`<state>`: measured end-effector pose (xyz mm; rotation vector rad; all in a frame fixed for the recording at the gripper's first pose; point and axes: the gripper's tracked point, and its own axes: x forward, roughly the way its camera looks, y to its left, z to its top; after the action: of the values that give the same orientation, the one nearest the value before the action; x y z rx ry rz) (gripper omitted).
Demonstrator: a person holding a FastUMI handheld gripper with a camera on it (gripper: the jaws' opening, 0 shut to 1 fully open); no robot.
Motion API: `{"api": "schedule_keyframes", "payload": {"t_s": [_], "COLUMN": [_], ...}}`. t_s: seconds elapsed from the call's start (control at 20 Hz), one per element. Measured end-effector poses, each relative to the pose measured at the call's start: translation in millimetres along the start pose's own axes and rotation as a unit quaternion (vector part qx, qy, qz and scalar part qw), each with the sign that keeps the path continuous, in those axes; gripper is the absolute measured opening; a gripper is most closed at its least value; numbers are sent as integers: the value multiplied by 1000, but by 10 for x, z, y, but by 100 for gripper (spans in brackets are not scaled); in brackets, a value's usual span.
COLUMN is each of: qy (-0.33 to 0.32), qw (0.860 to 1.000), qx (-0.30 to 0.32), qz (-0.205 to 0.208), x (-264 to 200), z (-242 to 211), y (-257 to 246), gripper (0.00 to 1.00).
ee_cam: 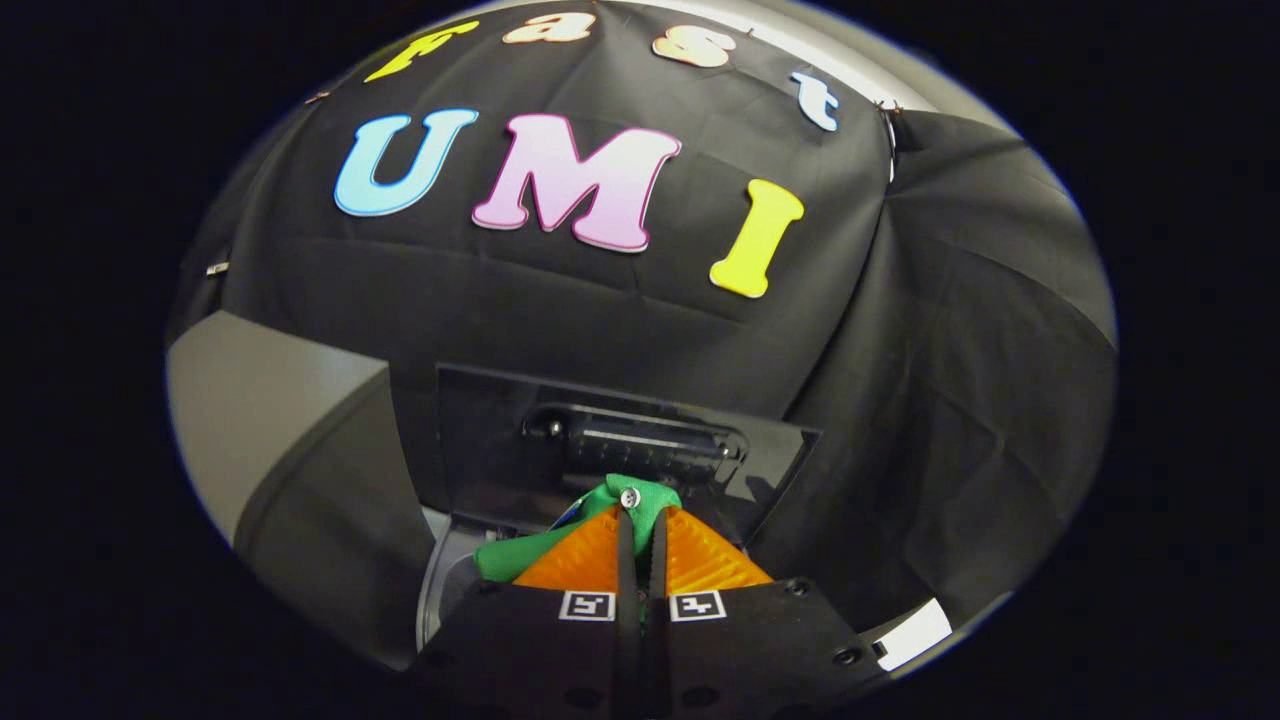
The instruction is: Put the clothes into the washing machine and then close the washing machine lid.
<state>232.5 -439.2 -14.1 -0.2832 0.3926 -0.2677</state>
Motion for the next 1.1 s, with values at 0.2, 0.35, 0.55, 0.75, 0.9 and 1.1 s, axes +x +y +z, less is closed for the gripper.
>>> {"api": "schedule_keyframes", "payload": {"t_s": [0.2,0.35,0.55,0.75,0.9,1.1], "qy": [44,90,149,193,222,284], "qw": [999,996,987,979,972,954], "qx": [-9,-13,-38,-16,4,9], "qz": [10,17,39,55,74,98], "x": [241,376,544,666,736,784], "z": [-516,-951,-1465,-1823,-2020,-2349], "y": [130,184,273,333,372,460], "gripper": [5,5,5,6,5,5]}}
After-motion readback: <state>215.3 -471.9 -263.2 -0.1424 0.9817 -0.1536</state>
